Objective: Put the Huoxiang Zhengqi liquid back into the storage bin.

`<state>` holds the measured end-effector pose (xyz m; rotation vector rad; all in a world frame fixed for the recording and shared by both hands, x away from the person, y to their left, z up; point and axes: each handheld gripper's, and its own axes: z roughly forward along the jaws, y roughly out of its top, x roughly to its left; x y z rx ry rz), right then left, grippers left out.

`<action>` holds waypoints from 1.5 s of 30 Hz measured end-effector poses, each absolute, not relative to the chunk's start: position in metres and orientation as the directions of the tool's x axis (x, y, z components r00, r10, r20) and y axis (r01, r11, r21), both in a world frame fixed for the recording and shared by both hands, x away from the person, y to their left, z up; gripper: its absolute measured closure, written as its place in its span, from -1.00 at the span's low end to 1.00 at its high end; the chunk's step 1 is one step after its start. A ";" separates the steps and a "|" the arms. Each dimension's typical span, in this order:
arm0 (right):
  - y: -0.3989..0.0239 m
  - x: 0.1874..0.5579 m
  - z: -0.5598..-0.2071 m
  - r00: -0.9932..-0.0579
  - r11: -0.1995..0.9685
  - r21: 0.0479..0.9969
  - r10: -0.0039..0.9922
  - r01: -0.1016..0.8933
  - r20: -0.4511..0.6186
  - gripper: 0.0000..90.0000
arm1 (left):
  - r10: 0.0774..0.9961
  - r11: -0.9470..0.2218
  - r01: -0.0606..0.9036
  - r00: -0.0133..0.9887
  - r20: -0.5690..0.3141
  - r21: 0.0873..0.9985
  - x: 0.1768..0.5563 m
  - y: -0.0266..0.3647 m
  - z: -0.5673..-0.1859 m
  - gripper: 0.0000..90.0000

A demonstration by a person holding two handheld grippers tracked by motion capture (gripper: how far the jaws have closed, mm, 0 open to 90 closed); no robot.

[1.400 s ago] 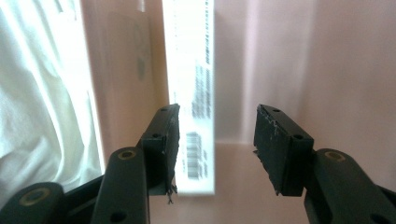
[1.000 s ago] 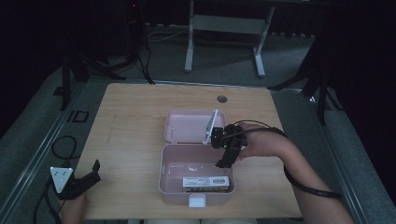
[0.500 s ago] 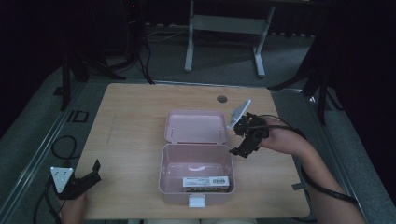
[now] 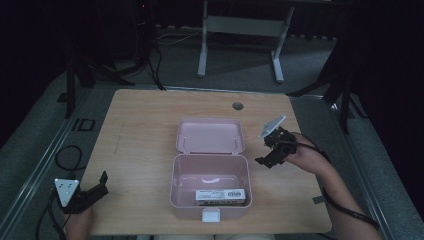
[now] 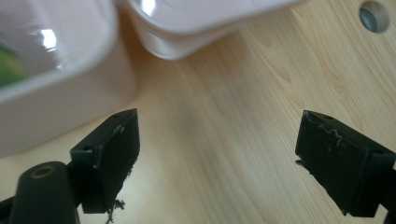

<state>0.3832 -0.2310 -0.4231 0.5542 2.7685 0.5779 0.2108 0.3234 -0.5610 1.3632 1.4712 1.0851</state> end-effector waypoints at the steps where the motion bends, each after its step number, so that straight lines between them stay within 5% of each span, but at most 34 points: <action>1: -0.234 0.385 -0.431 -0.885 0.835 0.445 0.434 0.324 -0.170 -0.70 | 0.998 0.036 0.277 -0.062 -0.020 0.960 0.211 0.323 -0.561 -0.95; 18: -0.255 0.390 -0.527 -0.688 0.587 0.696 0.702 0.413 -0.183 -0.73 | 0.998 0.036 0.275 -0.060 -0.020 0.961 0.211 0.323 -0.561 -0.95; 27: -0.267 0.386 -0.540 -0.573 0.426 0.809 0.808 0.405 -0.139 -0.73 | 0.998 0.036 0.275 -0.059 -0.021 0.961 0.211 0.324 -0.561 -0.95; 45: -0.315 0.373 -0.546 -0.459 0.283 0.846 0.887 0.451 -0.052 -0.70 | 0.998 0.034 0.277 -0.060 -0.018 0.960 0.211 0.323 -0.561 -0.95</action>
